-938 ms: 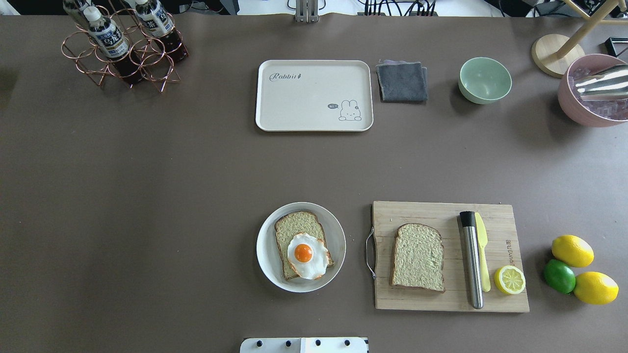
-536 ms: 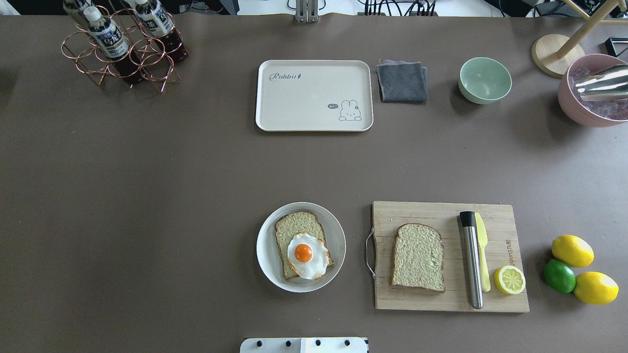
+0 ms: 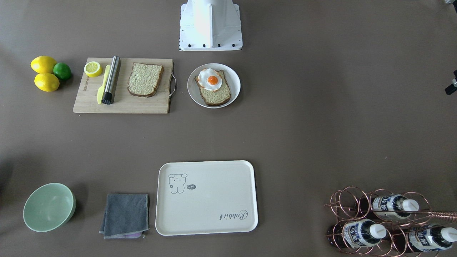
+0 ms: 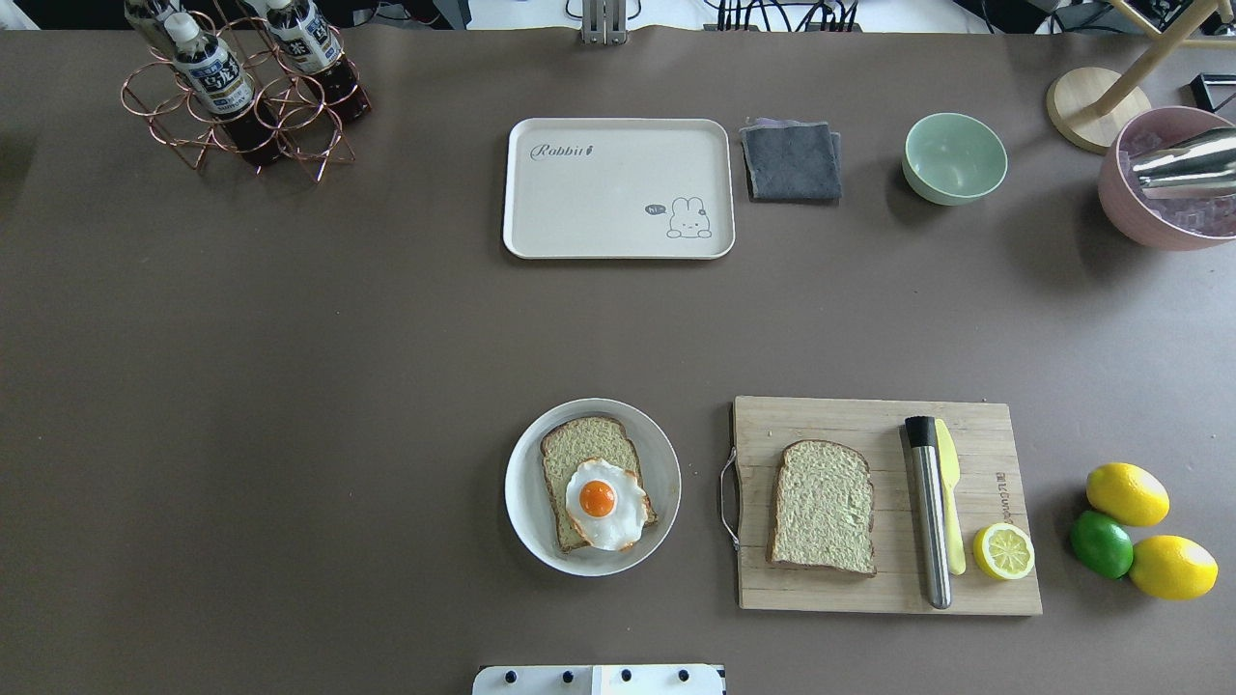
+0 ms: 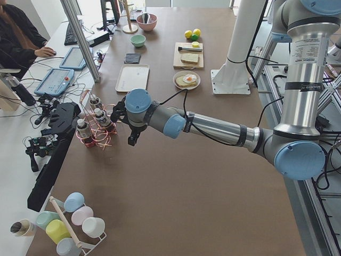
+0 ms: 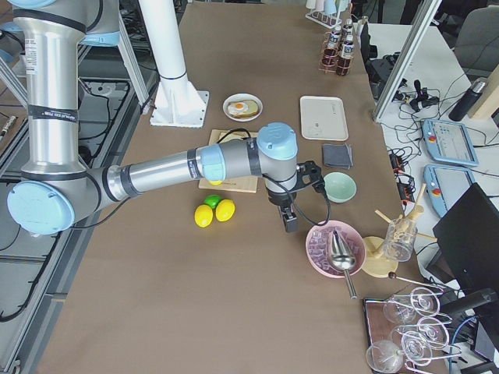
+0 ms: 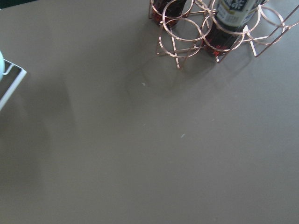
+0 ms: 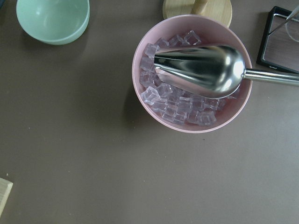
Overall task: Make sandwich and place on tray
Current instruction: 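Move the right gripper over the cutting-board bread while the left arm advances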
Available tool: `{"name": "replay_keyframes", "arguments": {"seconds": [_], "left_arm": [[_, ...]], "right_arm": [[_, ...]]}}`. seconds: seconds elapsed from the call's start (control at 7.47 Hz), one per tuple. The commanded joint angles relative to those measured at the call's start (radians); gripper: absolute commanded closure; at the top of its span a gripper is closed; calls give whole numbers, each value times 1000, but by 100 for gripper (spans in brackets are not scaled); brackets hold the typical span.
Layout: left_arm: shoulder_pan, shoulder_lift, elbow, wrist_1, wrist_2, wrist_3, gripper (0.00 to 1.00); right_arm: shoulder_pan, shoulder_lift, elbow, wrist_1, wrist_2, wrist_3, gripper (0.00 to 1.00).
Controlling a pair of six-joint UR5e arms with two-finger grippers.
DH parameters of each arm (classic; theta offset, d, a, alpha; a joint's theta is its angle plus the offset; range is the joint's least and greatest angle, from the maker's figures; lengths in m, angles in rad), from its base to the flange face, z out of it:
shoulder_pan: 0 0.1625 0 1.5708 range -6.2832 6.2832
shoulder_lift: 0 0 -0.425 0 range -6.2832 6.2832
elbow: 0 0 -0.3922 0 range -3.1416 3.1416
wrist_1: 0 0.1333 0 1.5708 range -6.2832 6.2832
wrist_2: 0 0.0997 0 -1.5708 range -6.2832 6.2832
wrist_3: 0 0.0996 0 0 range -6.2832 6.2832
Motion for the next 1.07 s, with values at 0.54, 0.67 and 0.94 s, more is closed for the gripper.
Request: {"name": "replay_keyframes", "arguments": {"seconds": [0.54,0.67,0.94], "left_arm": [[167,-70,-20,-301,36,-486,3],[237,-78,-53,-301,123,-618,3],[355,-78,-124,-301,287,-797,2]], "right_arm": [[-250,143,-24,116,137,366,0],[-258,160,-20,127,137,466,0],[-335,167,-21,362,130,824,0]]}}
